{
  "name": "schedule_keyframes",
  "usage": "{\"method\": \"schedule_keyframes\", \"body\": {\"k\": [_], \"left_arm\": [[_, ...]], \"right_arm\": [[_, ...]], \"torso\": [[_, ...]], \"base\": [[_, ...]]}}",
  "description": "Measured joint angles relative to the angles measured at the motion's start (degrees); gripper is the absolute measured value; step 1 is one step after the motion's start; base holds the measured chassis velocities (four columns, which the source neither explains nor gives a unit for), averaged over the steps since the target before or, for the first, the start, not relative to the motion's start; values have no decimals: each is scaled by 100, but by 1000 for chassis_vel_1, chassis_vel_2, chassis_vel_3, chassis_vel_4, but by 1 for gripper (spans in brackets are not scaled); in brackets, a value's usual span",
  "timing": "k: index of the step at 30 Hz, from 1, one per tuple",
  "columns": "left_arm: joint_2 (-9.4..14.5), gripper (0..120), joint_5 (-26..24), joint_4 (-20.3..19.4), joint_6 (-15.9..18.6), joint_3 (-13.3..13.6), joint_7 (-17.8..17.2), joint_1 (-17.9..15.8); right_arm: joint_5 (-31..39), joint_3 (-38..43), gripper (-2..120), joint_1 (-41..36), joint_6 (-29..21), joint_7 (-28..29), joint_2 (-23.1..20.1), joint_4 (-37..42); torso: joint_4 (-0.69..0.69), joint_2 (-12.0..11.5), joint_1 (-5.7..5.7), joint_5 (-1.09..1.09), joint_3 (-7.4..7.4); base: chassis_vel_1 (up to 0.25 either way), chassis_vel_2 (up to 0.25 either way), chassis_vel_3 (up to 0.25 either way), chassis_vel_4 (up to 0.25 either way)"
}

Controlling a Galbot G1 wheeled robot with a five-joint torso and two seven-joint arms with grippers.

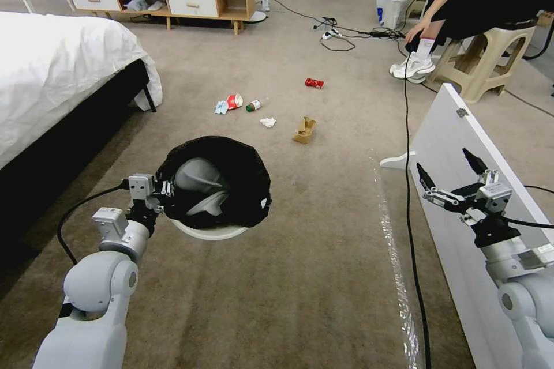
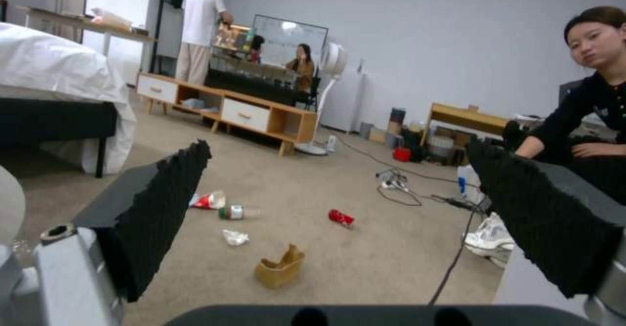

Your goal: Pick up the trash bin and place the garbage on the floor into it.

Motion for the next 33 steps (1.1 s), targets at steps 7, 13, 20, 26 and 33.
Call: {"method": "schedule_keyframes", "body": {"k": [7,13,20,26,33], "left_arm": [[-7,2,0,0,0,0,-1,-6],[-8,2,1,3,0,-2,-1,-6],[-10,2,1,10,0,-1,-1,-17],[-9,2,1,12,0,0,-1,-20],[-16,2,1,12,0,-2,-1,-21]], "right_arm": [[-13,0,100,0,0,16,6,2],[-15,-2,100,2,2,17,6,1],[-16,-1,100,-8,13,17,5,2],[-16,-1,100,-9,13,16,5,15],[-16,-4,100,-4,13,13,0,15]], "torso": [[0,0,0,0,0],[0,0,0,0,0],[0,0,0,0,0],[0,0,0,0,0],[0,0,0,0,0]], "base": [[0,0,0,0],[0,0,0,0],[0,0,0,0],[0,0,0,0],[0,0,0,0]]}}
